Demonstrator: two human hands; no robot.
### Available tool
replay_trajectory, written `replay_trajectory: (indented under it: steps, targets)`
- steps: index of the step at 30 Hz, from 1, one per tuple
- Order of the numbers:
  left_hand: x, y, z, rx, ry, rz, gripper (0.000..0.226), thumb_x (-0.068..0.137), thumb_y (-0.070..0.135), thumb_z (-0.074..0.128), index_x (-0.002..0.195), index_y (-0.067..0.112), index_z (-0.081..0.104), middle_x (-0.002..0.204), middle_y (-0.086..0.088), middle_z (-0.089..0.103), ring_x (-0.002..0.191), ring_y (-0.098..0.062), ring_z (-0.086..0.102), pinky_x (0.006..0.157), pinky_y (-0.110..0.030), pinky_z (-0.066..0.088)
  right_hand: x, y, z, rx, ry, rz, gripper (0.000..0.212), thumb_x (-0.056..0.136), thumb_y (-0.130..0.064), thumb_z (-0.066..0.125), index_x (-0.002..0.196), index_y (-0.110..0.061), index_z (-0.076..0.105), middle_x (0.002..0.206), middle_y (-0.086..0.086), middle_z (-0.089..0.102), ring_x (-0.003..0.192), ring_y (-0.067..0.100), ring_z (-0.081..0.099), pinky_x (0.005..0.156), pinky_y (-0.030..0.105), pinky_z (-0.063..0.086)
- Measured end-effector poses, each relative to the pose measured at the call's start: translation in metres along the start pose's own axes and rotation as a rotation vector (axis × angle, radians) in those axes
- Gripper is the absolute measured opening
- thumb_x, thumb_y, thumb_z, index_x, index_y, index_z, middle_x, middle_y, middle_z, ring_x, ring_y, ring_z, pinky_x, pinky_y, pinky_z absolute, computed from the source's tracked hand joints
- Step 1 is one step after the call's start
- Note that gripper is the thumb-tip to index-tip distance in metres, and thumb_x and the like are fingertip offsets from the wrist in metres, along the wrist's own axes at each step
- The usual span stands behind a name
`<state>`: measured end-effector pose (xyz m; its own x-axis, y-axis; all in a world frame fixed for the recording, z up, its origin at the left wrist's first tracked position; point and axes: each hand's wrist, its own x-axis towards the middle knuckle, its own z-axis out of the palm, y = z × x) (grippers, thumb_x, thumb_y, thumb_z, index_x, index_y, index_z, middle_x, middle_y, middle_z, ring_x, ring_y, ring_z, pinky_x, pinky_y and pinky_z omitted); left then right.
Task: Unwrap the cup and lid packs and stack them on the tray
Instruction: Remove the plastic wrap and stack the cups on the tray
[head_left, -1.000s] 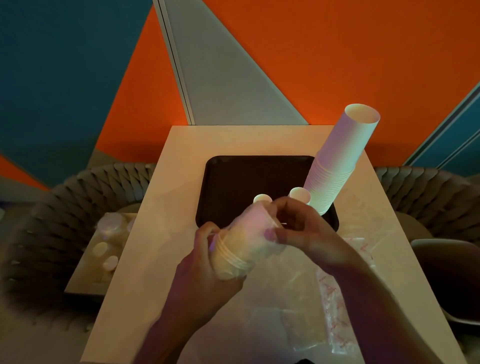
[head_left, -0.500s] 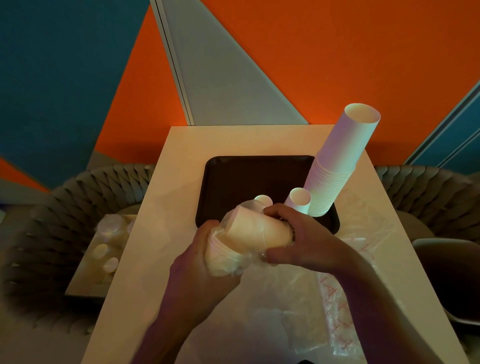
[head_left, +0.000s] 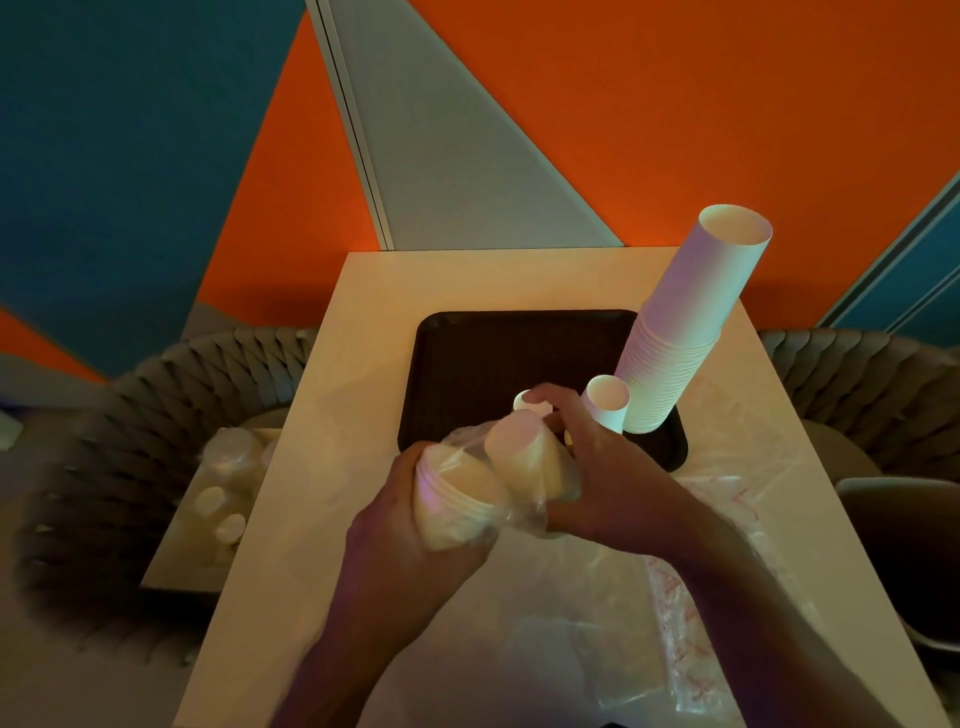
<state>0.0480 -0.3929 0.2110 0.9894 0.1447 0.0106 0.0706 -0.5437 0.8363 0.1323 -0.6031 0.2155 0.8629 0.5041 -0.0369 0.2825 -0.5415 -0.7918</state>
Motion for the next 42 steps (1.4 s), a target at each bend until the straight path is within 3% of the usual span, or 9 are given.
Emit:
replay_trajectory:
  steps: [2,9,13,18,24,27,34,38,42]
  targets:
    - [-0.001,0.002,-0.004,-0.016,0.004,0.007,0.066,0.064,0.048,0.088,0.108,0.062,0.042,0.107,0.052,0.048,0.102,0.023,0.049,0.068,0.001,0.044,0.0,0.007,0.004,-0.03,0.034,-0.014,0.091,0.07,-0.035,0.088,0.137,-0.052,0.029,0.121,-0.018,0.051,0.103,0.012,0.061,0.08,0.04,0.059]
    - [-0.006,-0.006,-0.007,0.007,0.026,0.01,0.075,0.064,0.047,0.089,0.105,0.076,0.034,0.109,0.049,0.048,0.101,0.021,0.051,0.068,-0.008,0.045,0.004,0.032,-0.002,-0.073,0.353,0.036,0.061,0.076,-0.031,0.086,0.114,-0.039,0.04,0.115,-0.008,0.057,0.09,0.015,0.055,0.069,0.021,0.043]
    - [-0.009,-0.009,-0.006,0.009,0.017,0.012,0.076,0.064,0.048,0.089,0.105,0.078,0.033,0.108,0.049,0.049,0.101,0.02,0.052,0.073,-0.009,0.047,0.015,0.045,-0.018,-0.076,0.614,0.111,0.056,0.078,-0.03,0.085,0.116,-0.03,0.044,0.111,-0.005,0.057,0.093,0.023,0.056,0.076,0.038,0.05]
    - [-0.009,-0.014,-0.007,0.01,0.014,-0.002,0.073,0.062,0.055,0.087,0.109,0.074,0.034,0.107,0.048,0.05,0.101,0.019,0.053,0.075,-0.01,0.047,0.031,0.061,-0.029,-0.096,0.747,0.177,0.059,0.079,-0.03,0.085,0.123,-0.02,0.048,0.118,0.007,0.059,0.096,0.027,0.056,0.076,0.039,0.049]
    - [-0.01,-0.014,-0.003,-0.017,0.016,-0.031,0.07,0.058,0.06,0.084,0.11,0.065,0.038,0.103,0.042,0.054,0.099,0.018,0.054,0.073,-0.005,0.045,0.049,0.078,-0.016,-0.135,0.725,0.215,0.056,0.079,-0.029,0.085,0.12,-0.018,0.049,0.121,0.009,0.057,0.094,0.02,0.051,0.077,0.034,0.044]
    - [-0.01,-0.014,-0.004,0.0,0.006,-0.009,0.072,0.061,0.055,0.087,0.11,0.068,0.036,0.108,0.05,0.048,0.103,0.021,0.05,0.072,-0.006,0.045,0.053,0.089,-0.004,-0.209,0.681,0.249,0.048,0.083,-0.033,0.081,0.118,-0.02,0.049,0.122,0.007,0.056,0.096,0.026,0.056,0.075,0.037,0.048]
    - [-0.011,-0.017,-0.002,-0.007,0.031,-0.055,0.071,0.061,0.046,0.09,0.111,0.057,0.04,0.105,0.033,0.054,0.098,0.015,0.055,0.068,-0.004,0.047,0.04,0.109,0.021,-0.421,0.536,0.406,0.05,0.088,-0.029,0.075,0.132,-0.026,0.049,0.143,0.009,0.044,0.116,0.041,0.056,0.078,0.052,0.059]
    - [-0.01,-0.017,0.003,-0.001,0.057,-0.043,0.086,0.059,0.042,0.093,0.113,0.055,0.026,0.104,0.027,0.055,0.087,0.002,0.063,0.063,-0.009,0.053,0.034,0.104,0.016,-0.465,0.504,0.408,0.051,0.088,-0.026,0.073,0.134,-0.028,0.052,0.147,0.008,0.04,0.121,0.043,0.051,0.078,0.05,0.055]
    - [-0.009,-0.017,0.007,0.017,0.063,-0.014,0.092,0.061,0.04,0.093,0.11,0.065,0.019,0.099,0.026,0.055,0.084,0.003,0.062,0.062,-0.014,0.055,0.027,0.088,0.01,-0.397,0.523,0.382,0.052,0.086,-0.016,0.072,0.134,-0.02,0.053,0.144,0.01,0.044,0.118,0.04,0.052,0.08,0.048,0.053]
